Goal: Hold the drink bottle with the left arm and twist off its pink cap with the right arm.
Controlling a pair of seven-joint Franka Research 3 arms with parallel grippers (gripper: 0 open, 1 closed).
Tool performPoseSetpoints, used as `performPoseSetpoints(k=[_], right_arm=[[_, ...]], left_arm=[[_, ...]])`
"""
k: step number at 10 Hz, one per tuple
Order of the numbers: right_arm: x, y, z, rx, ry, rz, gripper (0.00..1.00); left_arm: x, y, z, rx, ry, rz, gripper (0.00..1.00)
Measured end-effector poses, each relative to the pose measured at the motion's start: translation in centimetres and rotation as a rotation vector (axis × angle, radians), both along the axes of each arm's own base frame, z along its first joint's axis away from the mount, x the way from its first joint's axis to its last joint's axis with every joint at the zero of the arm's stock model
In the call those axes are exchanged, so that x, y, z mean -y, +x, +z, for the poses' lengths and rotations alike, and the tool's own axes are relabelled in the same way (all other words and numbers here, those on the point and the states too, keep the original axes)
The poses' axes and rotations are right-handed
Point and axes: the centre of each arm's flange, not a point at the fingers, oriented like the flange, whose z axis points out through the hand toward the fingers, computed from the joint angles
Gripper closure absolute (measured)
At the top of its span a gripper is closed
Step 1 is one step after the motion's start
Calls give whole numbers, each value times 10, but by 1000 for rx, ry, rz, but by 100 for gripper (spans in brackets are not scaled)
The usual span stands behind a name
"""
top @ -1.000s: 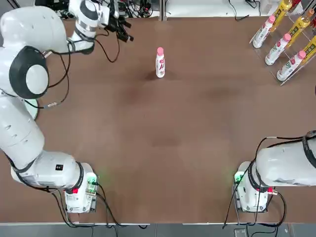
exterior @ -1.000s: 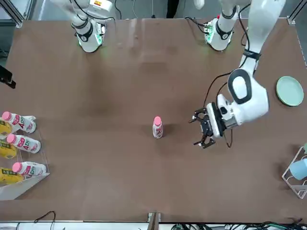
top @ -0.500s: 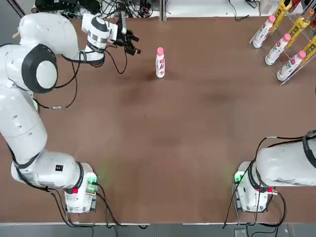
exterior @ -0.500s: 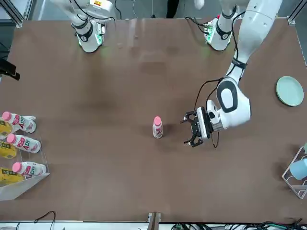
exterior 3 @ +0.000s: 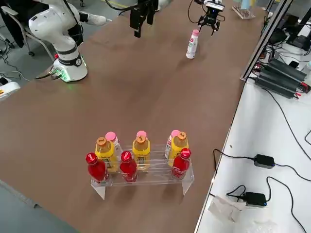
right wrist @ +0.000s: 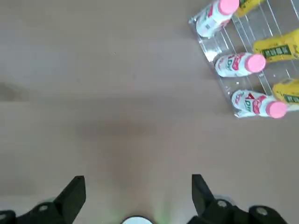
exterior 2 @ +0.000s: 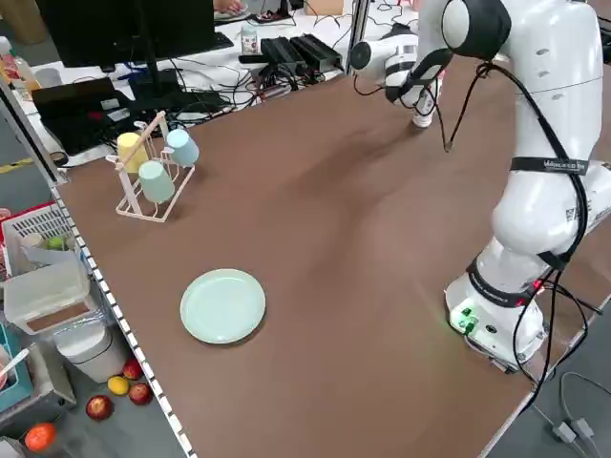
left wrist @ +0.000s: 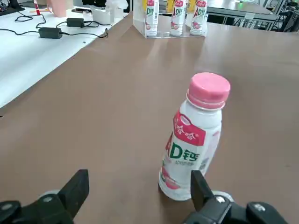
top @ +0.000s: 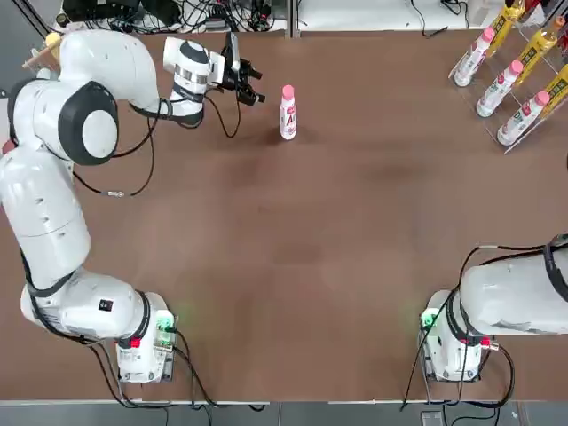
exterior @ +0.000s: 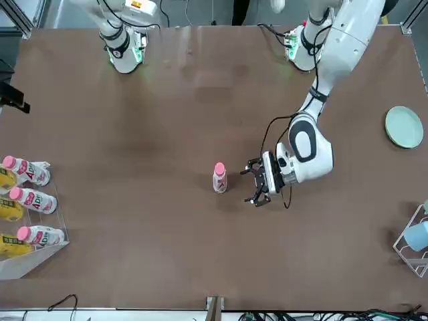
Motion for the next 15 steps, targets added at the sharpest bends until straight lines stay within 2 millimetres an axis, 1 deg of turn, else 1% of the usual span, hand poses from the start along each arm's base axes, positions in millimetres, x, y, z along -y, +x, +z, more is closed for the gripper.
performPoseSetpoints(k=[2, 3, 4, 5, 6, 7, 8, 9, 11, 12, 13, 14, 15], right_arm=[[-26, 3, -1, -1, -14, 70, 0], [-43, 5, -5, -9, -19, 111, 0], [-61, 6, -12, -23, -17, 148, 0], [-80, 11, -25, -38, -10, 181, 0], [-95, 17, -43, -47, 5, 204, 0], [-102, 25, -60, -49, 19, 213, 0], [-111, 31, -73, -47, 28, 228, 0], [-126, 34, -80, -42, 29, 253, 0], [-163, 35, -93, -16, 26, 293, 0], [-182, 35, -101, -11, 25, 305, 0], [-208, 33, -106, -2, 24, 303, 0], [-244, 28, -111, 3, 20, 268, 0], [-287, 21, -117, 4, 13, 212, 0]], left_arm=[[18, -7, -12, 11, 17, 9, 4], [27, -10, -19, 15, 26, 10, 4], [32, -15, -31, 17, 32, 9, 4], [36, -19, -44, 24, 33, 10, 4], [39, -24, -53, 36, 27, 15, 4], [42, -26, -57, 48, 19, 16, 4], [43, -27, -59, 58, 16, 13, 4], [43, -27, -59, 62, 16, 11, 4], [41, -27, -60, 68, 19, 10, 4], [41, -28, -61, 70, 21, 7, 4], [42, -29, -63, 74, 23, 1, 4], [42, -31, -65, 78, 25, -6, 4], [42, -33, -67, 85, 27, -11, 4]])
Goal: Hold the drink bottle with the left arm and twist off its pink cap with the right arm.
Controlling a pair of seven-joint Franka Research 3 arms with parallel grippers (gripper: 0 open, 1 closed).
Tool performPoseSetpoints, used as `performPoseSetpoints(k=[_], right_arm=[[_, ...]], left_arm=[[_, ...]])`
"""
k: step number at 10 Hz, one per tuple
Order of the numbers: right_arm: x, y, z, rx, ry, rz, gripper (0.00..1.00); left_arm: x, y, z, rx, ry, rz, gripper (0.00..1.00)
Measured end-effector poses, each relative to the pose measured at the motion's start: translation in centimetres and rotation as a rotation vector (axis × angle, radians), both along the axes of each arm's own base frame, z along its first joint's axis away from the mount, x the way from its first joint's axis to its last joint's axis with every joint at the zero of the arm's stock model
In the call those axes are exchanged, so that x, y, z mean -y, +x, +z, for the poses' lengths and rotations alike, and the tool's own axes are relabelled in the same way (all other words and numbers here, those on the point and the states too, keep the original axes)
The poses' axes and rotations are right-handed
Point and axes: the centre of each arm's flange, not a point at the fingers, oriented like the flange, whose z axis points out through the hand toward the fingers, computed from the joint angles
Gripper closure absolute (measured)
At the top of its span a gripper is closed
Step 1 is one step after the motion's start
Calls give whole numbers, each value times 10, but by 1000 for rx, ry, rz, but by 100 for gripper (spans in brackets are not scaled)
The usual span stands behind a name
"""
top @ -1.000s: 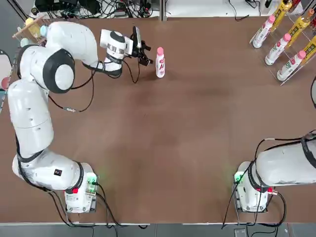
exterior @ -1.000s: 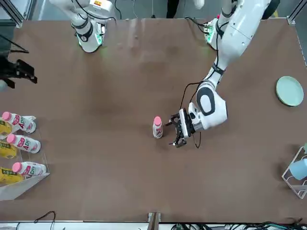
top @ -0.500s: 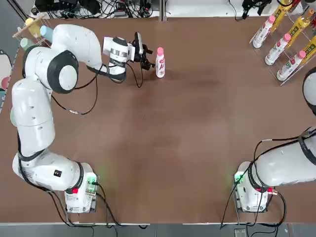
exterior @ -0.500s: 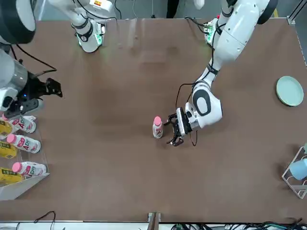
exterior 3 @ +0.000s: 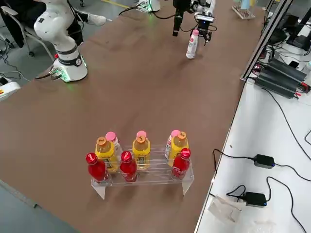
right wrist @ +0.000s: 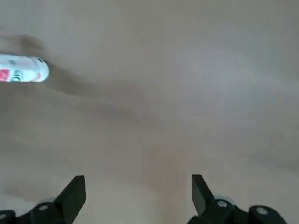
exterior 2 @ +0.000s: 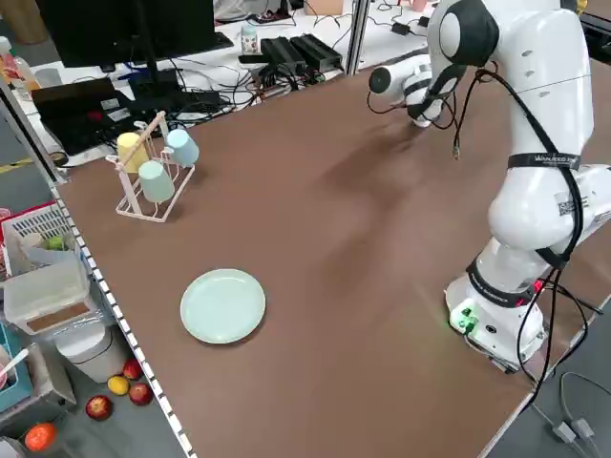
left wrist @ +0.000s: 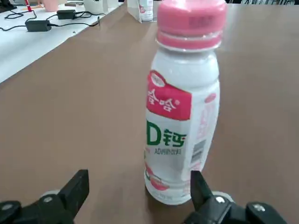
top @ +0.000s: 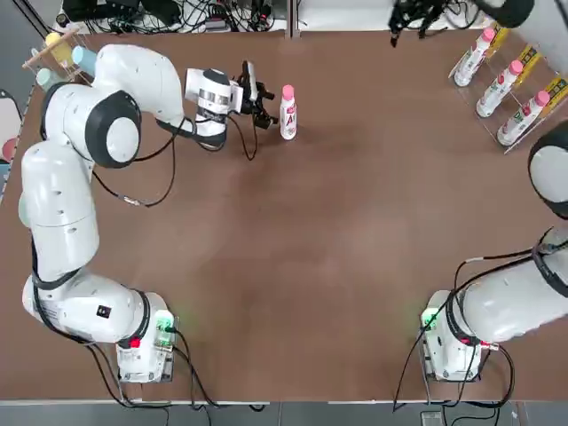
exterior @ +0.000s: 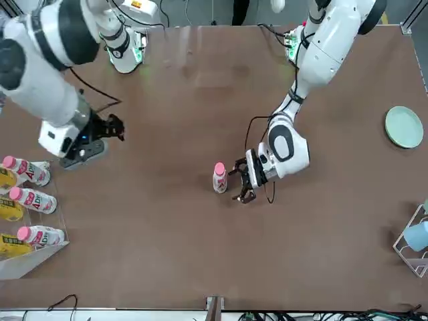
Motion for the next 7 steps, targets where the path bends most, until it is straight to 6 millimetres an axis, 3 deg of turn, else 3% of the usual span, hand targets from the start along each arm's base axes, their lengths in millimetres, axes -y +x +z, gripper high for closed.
performPoseSetpoints(k=[3, 5, 7], right_arm=[[-113, -20, -10, 26, 2, -171, 0], [-170, -13, -45, 80, 46, -254, 0], [-206, -7, -85, 91, 60, -282, 0]], left_arm=[[-1, -3, -4, 7, 6, -8, 4], [0, -4, -4, 7, 6, -12, 4], [1, -7, -6, 13, 2, -12, 4]])
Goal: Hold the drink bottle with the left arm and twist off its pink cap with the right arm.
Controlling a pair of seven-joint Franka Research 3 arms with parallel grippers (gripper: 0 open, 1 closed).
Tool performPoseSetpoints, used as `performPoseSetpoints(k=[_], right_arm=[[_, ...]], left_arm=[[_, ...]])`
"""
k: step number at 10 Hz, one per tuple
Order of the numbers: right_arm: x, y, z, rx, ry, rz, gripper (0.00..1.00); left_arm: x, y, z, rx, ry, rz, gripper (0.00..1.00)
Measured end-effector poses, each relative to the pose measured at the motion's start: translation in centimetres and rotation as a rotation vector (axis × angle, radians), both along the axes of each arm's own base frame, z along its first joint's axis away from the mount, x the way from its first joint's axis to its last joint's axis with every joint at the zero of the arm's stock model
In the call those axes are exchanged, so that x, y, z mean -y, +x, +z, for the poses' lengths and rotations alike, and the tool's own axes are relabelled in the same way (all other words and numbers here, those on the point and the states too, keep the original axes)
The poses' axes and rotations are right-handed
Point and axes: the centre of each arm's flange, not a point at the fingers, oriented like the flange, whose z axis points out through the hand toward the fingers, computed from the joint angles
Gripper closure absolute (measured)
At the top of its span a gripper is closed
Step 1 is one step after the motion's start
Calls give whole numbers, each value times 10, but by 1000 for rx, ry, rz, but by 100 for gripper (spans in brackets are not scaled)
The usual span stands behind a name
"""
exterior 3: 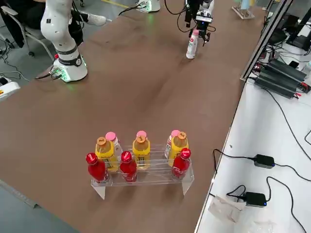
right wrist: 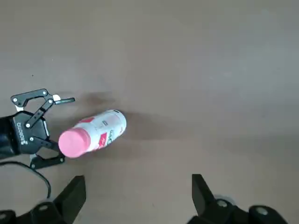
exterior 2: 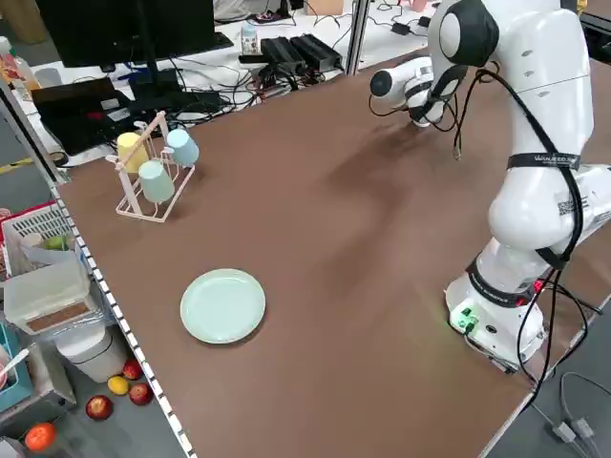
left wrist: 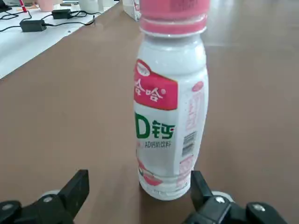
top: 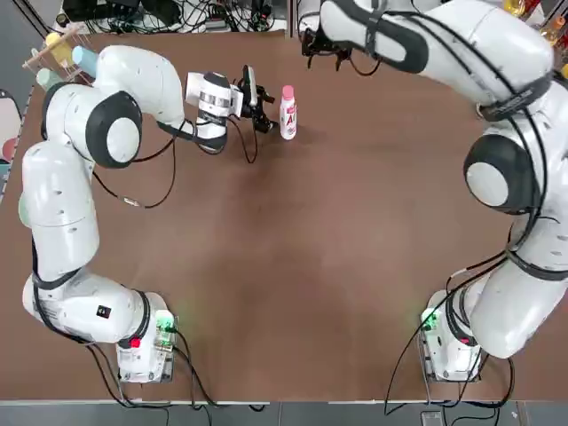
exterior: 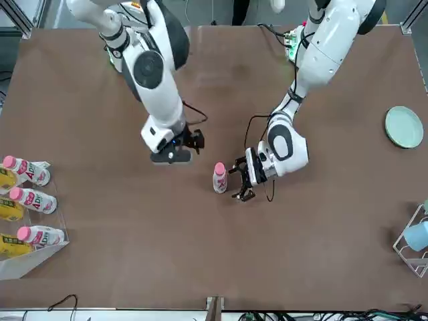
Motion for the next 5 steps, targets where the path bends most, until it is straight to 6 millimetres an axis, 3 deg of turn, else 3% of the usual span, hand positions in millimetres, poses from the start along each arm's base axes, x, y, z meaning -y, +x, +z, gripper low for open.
performPoseSetpoints(k=[3, 5], right_arm=[[-52, -3, -27, 3, 20, -84, 0], [-64, -1, -34, 14, 18, -99, 4]], left_arm=[[6, -7, -3, 14, -12, -6, 4], [18, -14, -2, 5, -30, -1, 4]])
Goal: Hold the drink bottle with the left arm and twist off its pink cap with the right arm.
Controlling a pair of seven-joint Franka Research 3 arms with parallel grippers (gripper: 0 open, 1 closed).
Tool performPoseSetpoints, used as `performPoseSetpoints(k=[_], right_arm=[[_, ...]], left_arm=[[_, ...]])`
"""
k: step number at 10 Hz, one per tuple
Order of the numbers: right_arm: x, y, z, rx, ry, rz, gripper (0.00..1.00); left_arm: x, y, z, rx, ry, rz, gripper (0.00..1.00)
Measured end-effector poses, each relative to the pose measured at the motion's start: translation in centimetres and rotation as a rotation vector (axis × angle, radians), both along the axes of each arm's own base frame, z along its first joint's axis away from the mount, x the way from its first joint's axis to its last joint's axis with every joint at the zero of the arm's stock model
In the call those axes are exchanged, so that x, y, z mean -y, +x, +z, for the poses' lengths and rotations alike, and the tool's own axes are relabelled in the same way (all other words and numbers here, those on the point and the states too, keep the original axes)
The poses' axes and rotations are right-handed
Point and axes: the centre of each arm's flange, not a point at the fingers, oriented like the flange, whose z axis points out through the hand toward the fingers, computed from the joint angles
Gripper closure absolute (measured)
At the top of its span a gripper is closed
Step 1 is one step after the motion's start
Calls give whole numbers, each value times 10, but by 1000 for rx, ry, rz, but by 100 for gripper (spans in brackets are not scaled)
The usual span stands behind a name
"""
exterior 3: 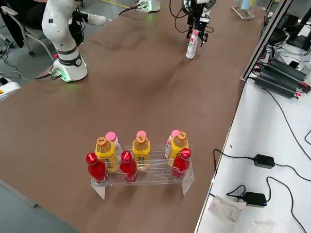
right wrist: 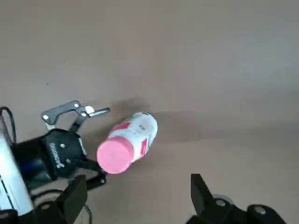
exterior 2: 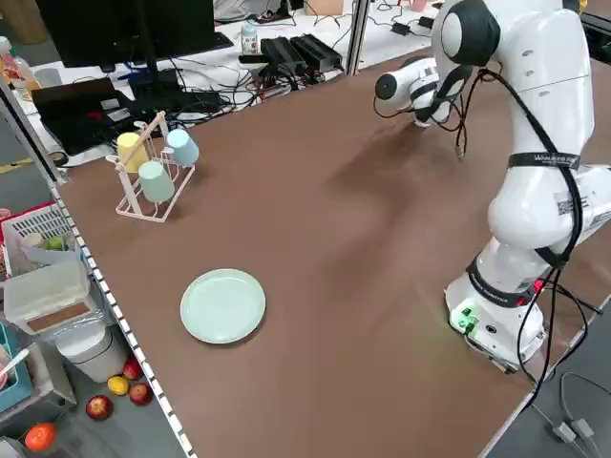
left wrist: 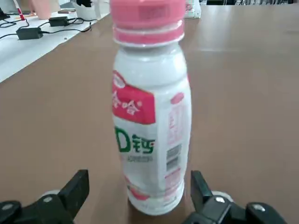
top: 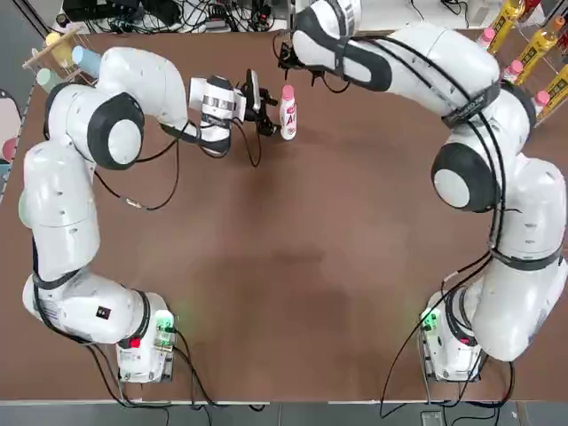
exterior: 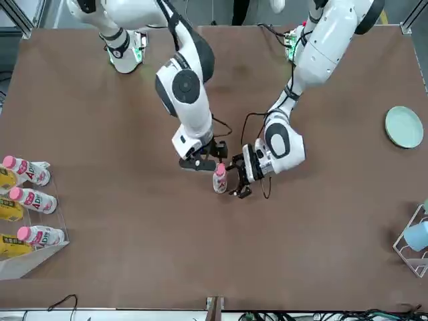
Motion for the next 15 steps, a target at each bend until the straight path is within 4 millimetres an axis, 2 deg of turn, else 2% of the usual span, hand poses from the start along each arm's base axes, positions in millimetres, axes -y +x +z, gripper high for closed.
performPoseSetpoints(k=[2, 3, 7, 13, 14, 15], right_arm=[[-9, -6, -3, 33, -41, 0, 5], [-14, -9, -5, 38, -47, -6, 5], [-29, -12, -21, 58, -35, -2, 10], [-39, -15, -34, 57, -48, 7, 18], [-39, -15, -35, 61, -55, 7, 31], [-39, -15, -37, 60, -57, 7, 33]], left_arm=[[18, -10, 1, -17, -24, 10, 4], [19, -11, 2, -19, -24, 16, 4], [10, -7, -6, -28, -17, 32, 4], [15, -6, -14, -41, -26, 42, 4], [17, -8, -14, -42, -28, 39, 4], [21, -10, -16, -45, -26, 36, 4]])
